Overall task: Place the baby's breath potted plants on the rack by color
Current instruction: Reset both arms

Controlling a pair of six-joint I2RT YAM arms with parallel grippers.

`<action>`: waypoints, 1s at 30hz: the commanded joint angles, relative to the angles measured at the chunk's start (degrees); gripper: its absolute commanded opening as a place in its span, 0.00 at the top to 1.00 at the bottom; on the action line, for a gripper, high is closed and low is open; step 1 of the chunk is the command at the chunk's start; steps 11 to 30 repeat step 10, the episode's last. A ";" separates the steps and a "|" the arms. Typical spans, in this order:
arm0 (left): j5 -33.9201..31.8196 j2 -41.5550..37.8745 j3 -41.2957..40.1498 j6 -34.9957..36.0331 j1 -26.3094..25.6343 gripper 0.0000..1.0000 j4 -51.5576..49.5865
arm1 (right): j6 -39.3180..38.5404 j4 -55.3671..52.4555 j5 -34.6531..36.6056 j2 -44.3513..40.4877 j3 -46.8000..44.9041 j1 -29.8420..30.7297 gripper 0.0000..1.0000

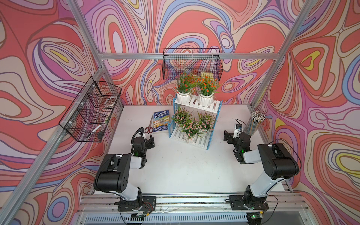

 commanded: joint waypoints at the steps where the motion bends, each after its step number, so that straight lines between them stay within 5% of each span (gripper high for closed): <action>1: 0.63 0.04 0.54 0.19 0.29 0.00 2.68 | 1.04 -1.73 -1.08 0.08 1.72 -1.26 0.02; 30: 0.62 0.10 0.45 0.17 0.29 0.00 2.68 | 0.88 -1.11 -1.14 -0.17 1.32 -1.51 0.02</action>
